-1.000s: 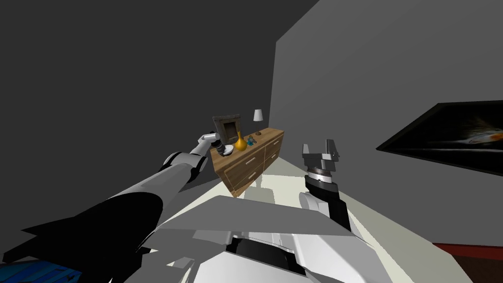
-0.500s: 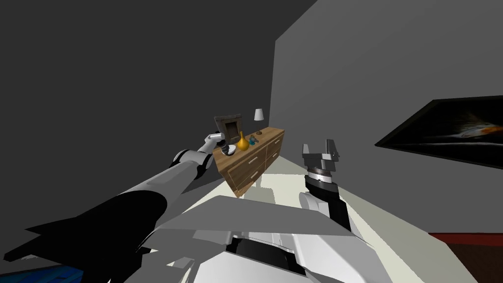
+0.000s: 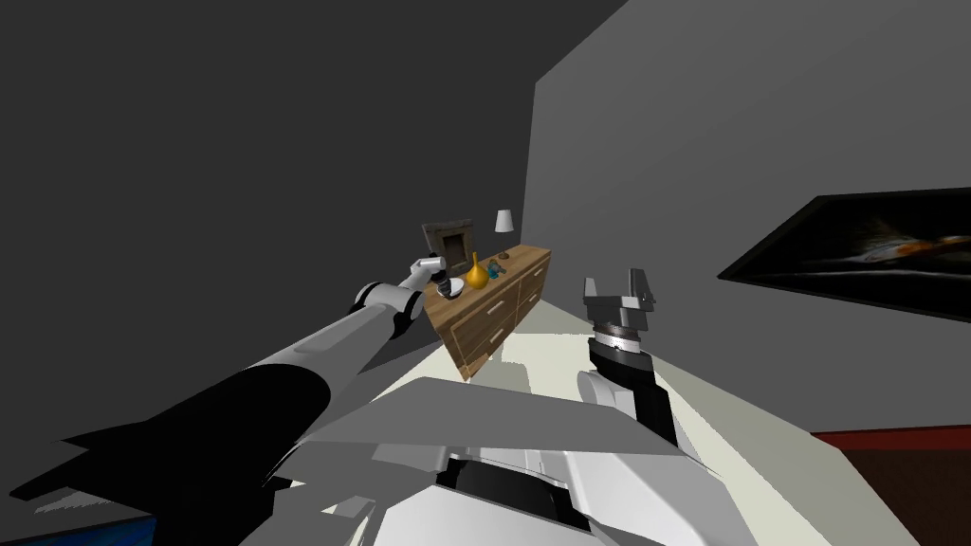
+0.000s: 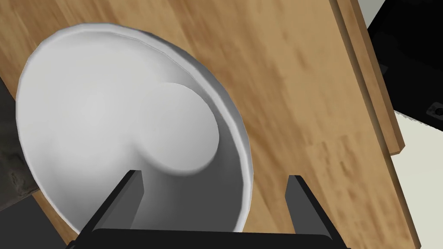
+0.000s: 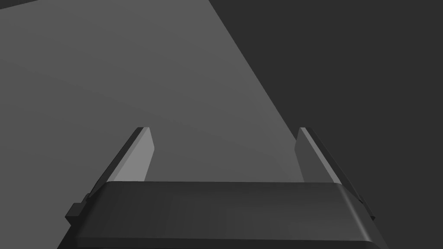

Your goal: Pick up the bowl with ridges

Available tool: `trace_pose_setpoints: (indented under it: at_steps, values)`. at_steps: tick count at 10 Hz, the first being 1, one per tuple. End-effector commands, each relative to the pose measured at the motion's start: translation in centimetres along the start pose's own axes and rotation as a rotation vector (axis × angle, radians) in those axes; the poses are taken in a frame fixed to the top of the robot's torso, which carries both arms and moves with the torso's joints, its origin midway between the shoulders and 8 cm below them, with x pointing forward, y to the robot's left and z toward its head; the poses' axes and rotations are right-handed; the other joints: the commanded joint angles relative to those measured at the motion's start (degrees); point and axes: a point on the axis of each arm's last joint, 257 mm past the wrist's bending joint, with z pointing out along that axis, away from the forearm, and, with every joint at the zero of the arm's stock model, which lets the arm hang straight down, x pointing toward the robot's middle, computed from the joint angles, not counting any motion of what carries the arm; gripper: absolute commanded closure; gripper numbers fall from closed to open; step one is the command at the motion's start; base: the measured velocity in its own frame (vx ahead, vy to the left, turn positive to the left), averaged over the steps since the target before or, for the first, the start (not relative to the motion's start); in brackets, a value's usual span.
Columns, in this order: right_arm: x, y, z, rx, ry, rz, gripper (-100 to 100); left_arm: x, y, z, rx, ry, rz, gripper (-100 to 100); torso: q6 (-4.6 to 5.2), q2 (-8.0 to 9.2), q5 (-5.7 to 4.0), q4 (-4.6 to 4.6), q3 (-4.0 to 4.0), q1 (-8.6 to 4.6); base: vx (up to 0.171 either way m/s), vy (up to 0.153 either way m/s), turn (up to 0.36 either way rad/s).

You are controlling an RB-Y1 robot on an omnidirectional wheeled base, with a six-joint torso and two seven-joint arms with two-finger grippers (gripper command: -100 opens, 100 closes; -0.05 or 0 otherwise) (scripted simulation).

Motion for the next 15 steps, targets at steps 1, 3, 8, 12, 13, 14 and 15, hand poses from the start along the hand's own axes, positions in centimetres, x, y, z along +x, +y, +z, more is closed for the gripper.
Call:
trace_pose_setpoints:
  at_steps: [1,3,8,12,13,14,15]
  values:
    - [0.0,0.0,0.0,0.0,0.0,0.0,0,1.9,0.4,0.3,-0.004,-0.004,-0.004,-100,0.0,0.0,0.0,0.0,0.0,0.0,-0.02,0.043,-0.014]
    - [0.0,0.0,0.0,0.0,0.0,0.0,0,4.7,-0.9,-0.5,0.047,0.01,0.021,-100,0.03,0.11,0.02,0.02,0.05,0.2,-0.057,0.14,-0.059]
    - [0.0,0.0,0.0,0.0,0.0,0.0,0,3.6,0.6,0.6,-0.004,-0.008,-0.004,-100,0.02,-0.12,-0.09,-0.03,-0.07,-0.32,0.002,0.001,0.003]
    - [0.0,0.0,0.0,0.0,0.0,0.0,0,6.3,1.0,0.6,-0.002,-0.017,0.001,100,-0.02,0.06,0.01,0.02,0.04,0.06,-0.033,0.08,-0.04]
    - [0.0,0.0,0.0,0.0,0.0,0.0,0,6.3,1.0,0.6,-0.002,-0.017,0.001,100,0.0,-0.04,-0.04,-0.01,-0.02,-0.14,-0.006,0.004,0.002]
    - [0.0,0.0,0.0,0.0,0.0,0.0,0,6.3,1.1,0.7,-0.004,-0.017,0.0,100,0.02,-0.12,-0.07,-0.01,-0.06,-0.19,0.0,0.0,0.0]
    - [0.0,0.0,0.0,0.0,0.0,0.0,0,6.3,1.1,0.6,-0.003,-0.016,-0.001,100,0.03,-0.13,-0.08,-0.03,-0.07,-0.24,0.0,0.0,0.0]
